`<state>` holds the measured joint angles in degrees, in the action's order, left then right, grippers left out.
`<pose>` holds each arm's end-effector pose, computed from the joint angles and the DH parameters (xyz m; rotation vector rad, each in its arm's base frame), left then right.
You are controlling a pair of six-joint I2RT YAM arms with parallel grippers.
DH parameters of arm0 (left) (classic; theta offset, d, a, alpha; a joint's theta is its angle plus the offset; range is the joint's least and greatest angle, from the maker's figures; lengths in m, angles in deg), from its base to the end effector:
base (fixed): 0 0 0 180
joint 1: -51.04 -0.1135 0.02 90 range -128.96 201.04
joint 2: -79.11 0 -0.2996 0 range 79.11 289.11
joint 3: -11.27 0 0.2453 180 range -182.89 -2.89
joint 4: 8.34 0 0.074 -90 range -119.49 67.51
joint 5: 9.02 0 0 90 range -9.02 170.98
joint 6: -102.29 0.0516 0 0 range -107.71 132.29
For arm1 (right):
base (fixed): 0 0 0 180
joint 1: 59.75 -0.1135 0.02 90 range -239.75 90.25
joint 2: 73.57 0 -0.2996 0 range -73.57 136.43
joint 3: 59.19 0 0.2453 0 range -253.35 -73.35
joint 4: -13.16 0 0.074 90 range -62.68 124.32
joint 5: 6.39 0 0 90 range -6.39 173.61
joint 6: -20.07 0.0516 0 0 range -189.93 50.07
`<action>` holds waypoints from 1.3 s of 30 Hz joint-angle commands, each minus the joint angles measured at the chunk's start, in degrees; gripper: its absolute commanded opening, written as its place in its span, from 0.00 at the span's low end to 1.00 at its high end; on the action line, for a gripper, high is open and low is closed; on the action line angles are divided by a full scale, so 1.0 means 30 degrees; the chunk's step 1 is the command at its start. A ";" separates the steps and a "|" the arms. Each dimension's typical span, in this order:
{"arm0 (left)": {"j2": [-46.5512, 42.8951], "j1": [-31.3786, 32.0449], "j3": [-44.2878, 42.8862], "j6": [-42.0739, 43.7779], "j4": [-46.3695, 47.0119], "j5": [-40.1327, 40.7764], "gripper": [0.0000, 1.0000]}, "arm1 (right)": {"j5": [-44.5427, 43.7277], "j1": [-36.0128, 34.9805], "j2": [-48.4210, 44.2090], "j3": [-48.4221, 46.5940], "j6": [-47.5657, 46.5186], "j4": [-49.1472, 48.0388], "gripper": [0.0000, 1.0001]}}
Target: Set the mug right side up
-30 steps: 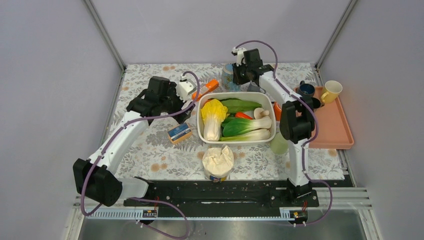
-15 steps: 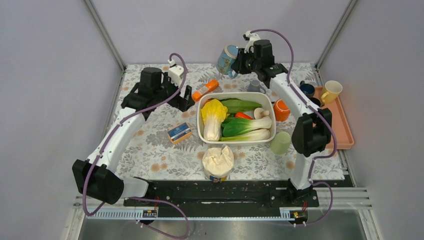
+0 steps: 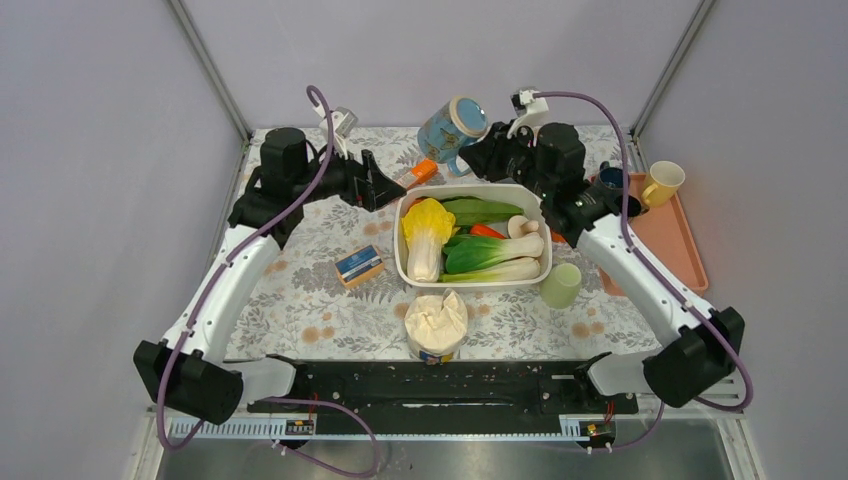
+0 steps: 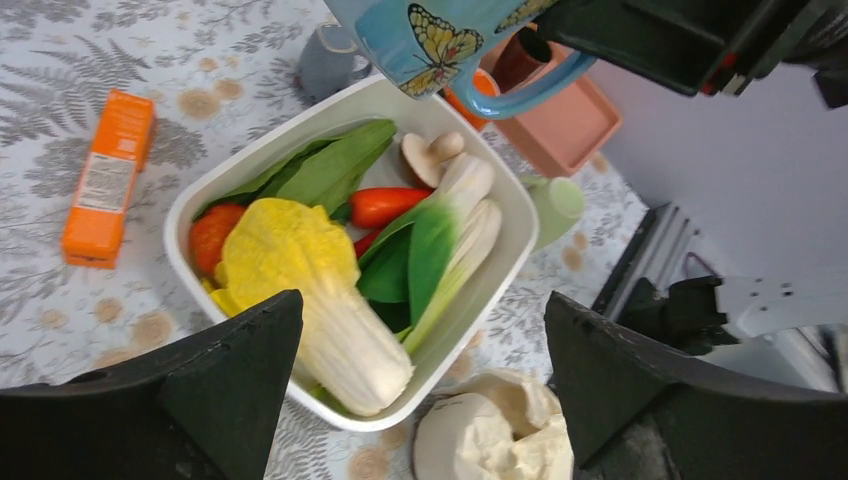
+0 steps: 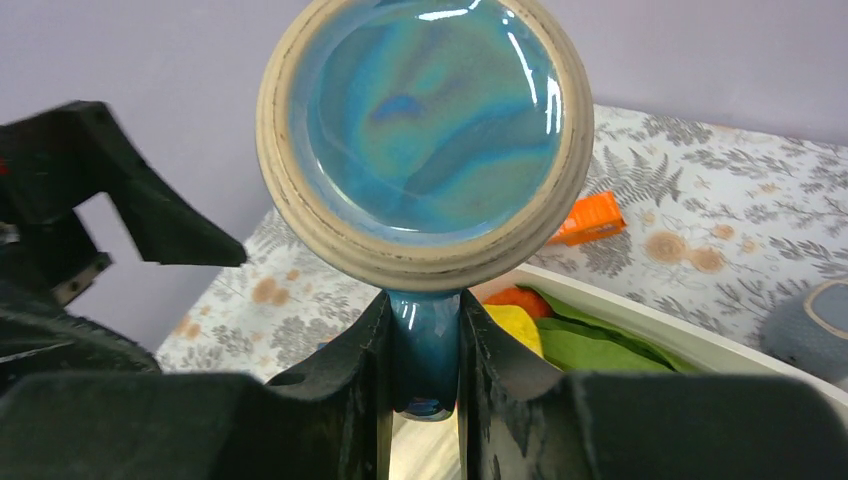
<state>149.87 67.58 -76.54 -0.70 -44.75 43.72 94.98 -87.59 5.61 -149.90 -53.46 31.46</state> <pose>0.2445 -0.1052 0.4301 0.5126 1.8854 -0.9627 0.2851 0.1621 0.4421 -0.3247 1.7122 0.7416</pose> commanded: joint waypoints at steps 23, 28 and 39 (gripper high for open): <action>0.1307 -0.0016 -0.1416 -0.8602 0.6921 -0.3830 0.86 | 0.1472 -0.1401 -0.4947 0.3434 0.5407 -0.9361 0.00; 0.1451 0.0010 -0.1980 -0.9893 0.8255 -0.4820 0.85 | 0.2381 -0.1453 -0.4854 0.3531 0.6556 -1.0239 0.00; 0.1023 0.0037 -0.2361 -1.1791 1.0750 -0.6584 0.74 | 0.2955 -0.1571 -0.4056 0.2851 0.7729 -1.0900 0.00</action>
<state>154.73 67.60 -81.21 -33.32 -18.13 27.11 102.17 -91.61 -6.11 -137.62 -33.03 11.42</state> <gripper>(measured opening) 0.770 0.299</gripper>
